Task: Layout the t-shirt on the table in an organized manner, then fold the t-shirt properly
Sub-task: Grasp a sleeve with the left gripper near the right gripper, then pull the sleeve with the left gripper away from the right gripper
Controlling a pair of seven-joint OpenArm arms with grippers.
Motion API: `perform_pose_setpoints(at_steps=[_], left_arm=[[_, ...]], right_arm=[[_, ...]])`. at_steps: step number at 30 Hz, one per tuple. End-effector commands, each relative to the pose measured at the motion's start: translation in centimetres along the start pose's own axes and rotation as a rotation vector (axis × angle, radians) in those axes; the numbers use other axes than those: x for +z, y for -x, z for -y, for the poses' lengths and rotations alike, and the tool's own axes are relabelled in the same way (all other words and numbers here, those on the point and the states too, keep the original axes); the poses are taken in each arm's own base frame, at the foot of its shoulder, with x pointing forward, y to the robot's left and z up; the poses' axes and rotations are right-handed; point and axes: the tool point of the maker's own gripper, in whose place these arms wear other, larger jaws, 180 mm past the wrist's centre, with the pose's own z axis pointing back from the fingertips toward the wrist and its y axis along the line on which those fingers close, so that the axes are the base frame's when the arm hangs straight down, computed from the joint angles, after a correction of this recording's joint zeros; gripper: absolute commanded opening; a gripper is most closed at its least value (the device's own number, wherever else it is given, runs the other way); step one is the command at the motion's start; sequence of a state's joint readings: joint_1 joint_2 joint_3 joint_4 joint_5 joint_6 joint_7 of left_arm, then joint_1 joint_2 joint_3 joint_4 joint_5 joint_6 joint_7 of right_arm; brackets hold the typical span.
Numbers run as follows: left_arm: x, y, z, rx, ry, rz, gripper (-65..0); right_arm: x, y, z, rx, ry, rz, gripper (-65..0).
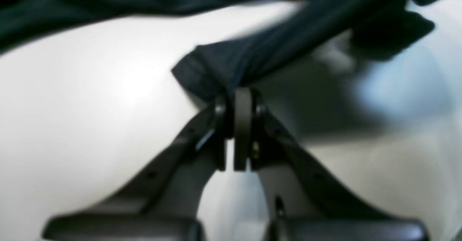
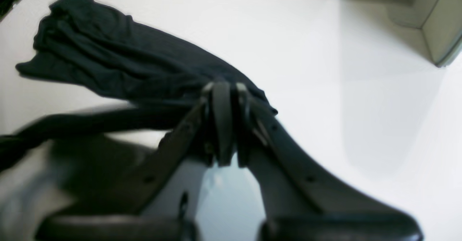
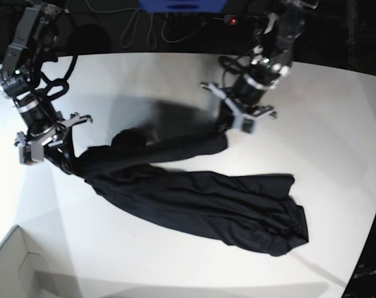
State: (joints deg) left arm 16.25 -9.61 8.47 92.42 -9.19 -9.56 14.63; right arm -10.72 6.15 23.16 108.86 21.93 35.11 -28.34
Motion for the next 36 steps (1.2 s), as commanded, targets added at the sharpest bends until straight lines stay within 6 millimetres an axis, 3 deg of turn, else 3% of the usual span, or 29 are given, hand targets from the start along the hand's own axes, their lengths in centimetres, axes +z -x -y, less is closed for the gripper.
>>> perform_pose_setpoints(at_steps=[1,6,11,13,15,19,23,26,28,32,36], left_arm=[[1.0,-1.4,-1.2,-0.002,-0.032,0.048,-64.9],[6.6,-2.2,-9.5,-0.012,-0.269,0.079,-64.9],[12.0,-3.5,-18.7,-0.013,-0.544,0.115,-64.9],[13.6,-4.3,-21.1,-0.017,-0.619,0.138,-64.9],[15.4,-5.1,-23.4,-0.021,-0.691,0.16,-64.9],[17.8,-6.4,-25.9,-0.044,-0.77,0.185,-64.9],[19.6,-6.8,-27.4,-0.054,-0.827,0.195,-64.9],[20.9,-6.4,-28.4,-0.041,-0.87,0.19,-64.9],[20.5,-5.8,-28.4,-0.036,-0.852,0.177,-64.9],[18.4,-6.4,-27.2,-0.059,-0.729,0.184,-64.9],[18.3,-6.6,-27.0,-0.072,-0.705,0.184,-64.9]], right_arm=[[0.1,-1.8,-0.2,0.008,-0.011,0.066,-65.0],[-0.1,-0.1,-4.0,-0.023,-0.104,0.026,-65.0],[0.4,2.3,-13.5,-0.048,-0.359,-0.042,-65.0],[0.7,2.9,-16.7,-0.057,-0.448,-0.061,-65.0],[1.1,3.3,-18.6,-0.064,-0.503,-0.075,-65.0],[0.9,3.7,-18.0,-0.066,-0.485,-0.086,-65.0],[-0.7,5.1,-14.0,-0.083,-0.382,-0.115,-64.8],[-1.0,7.5,-11.5,-0.113,-0.318,-0.175,-54.8],[-0.8,8.2,-11.1,-0.122,-0.308,-0.191,-46.5],[-0.3,8.9,-11.3,-0.132,-0.306,-0.21,-31.8],[-0.4,8.9,-11.3,-0.137,-0.306,-0.21,-23.5]])
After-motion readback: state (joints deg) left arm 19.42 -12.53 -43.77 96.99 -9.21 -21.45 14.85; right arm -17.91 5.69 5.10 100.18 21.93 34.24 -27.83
